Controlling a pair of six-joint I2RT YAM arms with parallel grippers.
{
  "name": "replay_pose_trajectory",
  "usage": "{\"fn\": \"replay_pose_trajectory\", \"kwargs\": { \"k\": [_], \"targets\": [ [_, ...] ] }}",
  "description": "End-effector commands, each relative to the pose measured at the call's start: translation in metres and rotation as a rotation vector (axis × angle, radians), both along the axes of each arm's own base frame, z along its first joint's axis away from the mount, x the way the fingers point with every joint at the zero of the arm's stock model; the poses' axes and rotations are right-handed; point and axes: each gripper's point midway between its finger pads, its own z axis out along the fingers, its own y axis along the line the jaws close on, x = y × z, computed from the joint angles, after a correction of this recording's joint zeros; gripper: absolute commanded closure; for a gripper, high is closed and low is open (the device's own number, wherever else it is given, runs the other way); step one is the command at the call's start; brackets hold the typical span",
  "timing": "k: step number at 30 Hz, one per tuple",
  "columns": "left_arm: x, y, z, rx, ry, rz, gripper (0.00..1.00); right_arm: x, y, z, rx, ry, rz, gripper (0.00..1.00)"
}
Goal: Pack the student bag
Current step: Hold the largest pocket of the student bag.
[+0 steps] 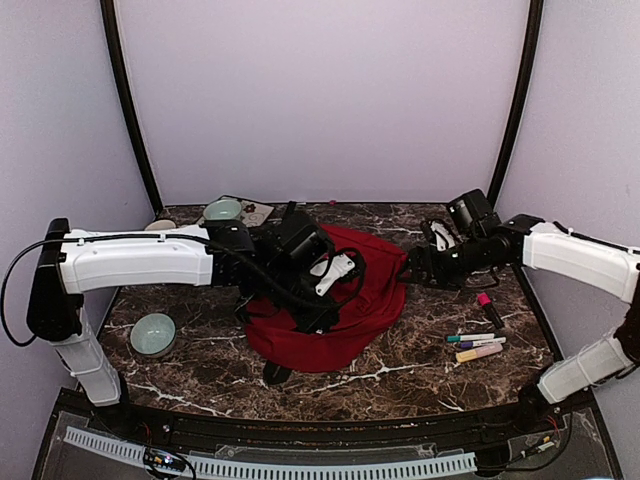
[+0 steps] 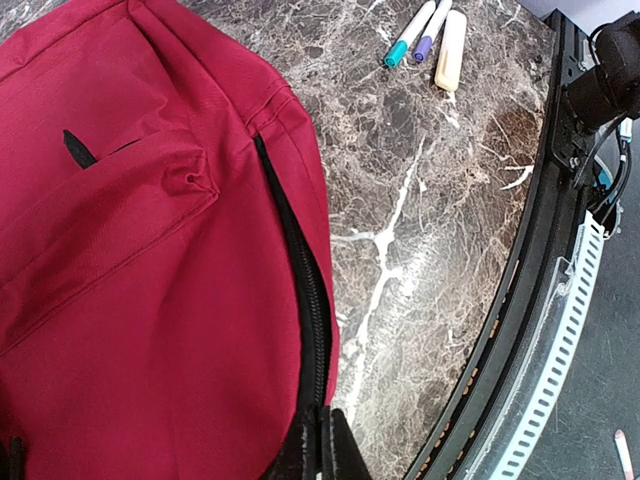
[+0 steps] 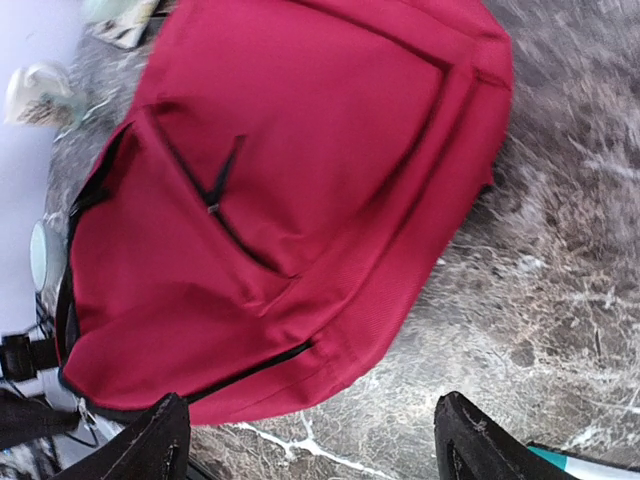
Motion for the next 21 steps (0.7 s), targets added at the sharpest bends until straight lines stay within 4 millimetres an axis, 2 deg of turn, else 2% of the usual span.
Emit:
{"fn": "replay_pose_trajectory", "kwargs": {
  "k": [1, 5, 7, 9, 10, 16, 21],
  "targets": [
    [0.006, -0.004, 0.013, -0.045, -0.013, -0.02, 1.0, -0.026, 0.02, 0.027, 0.051, -0.224, 0.147, 0.15],
    [0.008, 0.0, 0.016, -0.055, -0.013, -0.02, 1.0, -0.064, 0.046, 0.057, 0.181, -0.483, 0.325, 0.14],
    [0.009, 0.002, 0.018, -0.068, -0.015, -0.021, 1.0, -0.074, 0.051, 0.063, 0.188, -0.582, 0.392, 0.13],
    [0.01, 0.005, 0.023, -0.088, -0.02, -0.022, 1.0, -0.074, 0.05, 0.061, 0.123, -0.662, 0.42, 0.03],
    [0.01, 0.006, 0.025, -0.099, -0.02, -0.029, 1.0, -0.075, 0.052, 0.059, 0.093, -0.694, 0.453, 0.02],
    [0.01, 0.011, 0.031, -0.136, -0.023, -0.047, 1.0, -0.097, 0.081, 0.053, -0.005, -0.887, 0.745, 0.01],
    [0.008, 0.014, 0.032, -0.142, -0.004, -0.043, 1.0, -0.096, 0.096, 0.042, -0.093, -0.942, 0.865, 0.02]
  ]
}}
